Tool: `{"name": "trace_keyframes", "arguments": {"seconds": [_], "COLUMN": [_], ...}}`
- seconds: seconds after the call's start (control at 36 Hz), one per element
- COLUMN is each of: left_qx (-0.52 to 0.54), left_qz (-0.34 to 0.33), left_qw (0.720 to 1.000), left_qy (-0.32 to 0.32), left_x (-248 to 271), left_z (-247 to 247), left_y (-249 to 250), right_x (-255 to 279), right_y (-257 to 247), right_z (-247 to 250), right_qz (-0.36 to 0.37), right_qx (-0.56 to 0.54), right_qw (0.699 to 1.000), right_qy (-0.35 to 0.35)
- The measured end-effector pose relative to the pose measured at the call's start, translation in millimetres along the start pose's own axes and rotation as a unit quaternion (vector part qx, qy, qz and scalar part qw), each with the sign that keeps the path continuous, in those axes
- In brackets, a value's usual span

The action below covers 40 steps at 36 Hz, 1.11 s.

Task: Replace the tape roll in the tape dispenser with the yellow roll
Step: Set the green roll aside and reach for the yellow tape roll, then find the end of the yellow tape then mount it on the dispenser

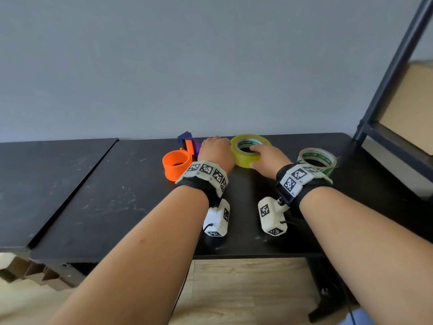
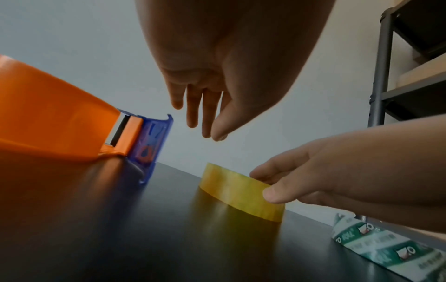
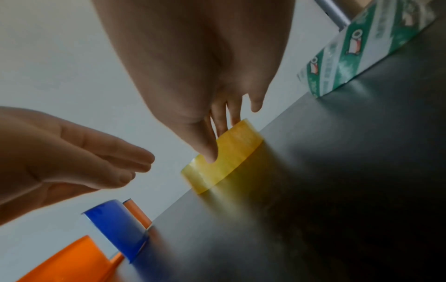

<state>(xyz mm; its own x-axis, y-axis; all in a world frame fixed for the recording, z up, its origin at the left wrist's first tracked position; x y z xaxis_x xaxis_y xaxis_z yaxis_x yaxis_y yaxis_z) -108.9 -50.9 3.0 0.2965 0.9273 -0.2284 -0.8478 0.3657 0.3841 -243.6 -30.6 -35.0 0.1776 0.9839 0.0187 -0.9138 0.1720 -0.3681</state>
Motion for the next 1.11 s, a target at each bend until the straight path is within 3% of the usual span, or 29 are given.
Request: {"name": "trace_keyframes", "arguments": {"seconds": [0.22, 0.47, 0.58, 0.72, 0.81, 1.11], "left_qx": [0.069, 0.185, 0.230, 0.302, 0.364, 0.531], "left_qz": [0.038, 0.112, 0.126, 0.140, 0.142, 0.116], "left_qw": [0.997, 0.976, 0.965, 0.943, 0.920, 0.836], "left_qy": [-0.022, -0.036, -0.008, 0.023, 0.028, 0.078], "left_x": [-7, -19, -29, -45, -52, -71], "left_z": [-3, -19, -19, -20, -25, -28], "left_y": [6, -1, 1, 1, 4, -1], "right_x": [-1, -4, -14, -19, -24, -45], "right_y": [4, 7, 11, 26, 33, 30], "right_z": [4, 17, 28, 42, 41, 37], "right_qz": [-0.020, 0.012, 0.003, -0.004, -0.009, 0.007], "right_qx": [-0.001, -0.025, -0.092, -0.325, -0.406, -0.436], "right_qw": [1.000, 0.998, 0.993, 0.937, 0.905, 0.896], "right_qy": [0.020, 0.064, 0.079, 0.126, 0.128, 0.089]}}
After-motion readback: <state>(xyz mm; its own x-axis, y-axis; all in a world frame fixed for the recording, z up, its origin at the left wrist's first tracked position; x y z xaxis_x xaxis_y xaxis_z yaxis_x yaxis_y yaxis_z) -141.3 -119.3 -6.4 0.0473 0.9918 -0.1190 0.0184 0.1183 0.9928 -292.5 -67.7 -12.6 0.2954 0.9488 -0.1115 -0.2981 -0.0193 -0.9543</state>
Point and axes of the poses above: each hand's wrist, its own x-axis away from the middle knuckle, its own z-axis out of the back of the hand, y = z × x, the point moved 9 cm from there along -x, towards the middle knuckle, and after that the axes turned 6 degrees about x, right-handed, at the moved point
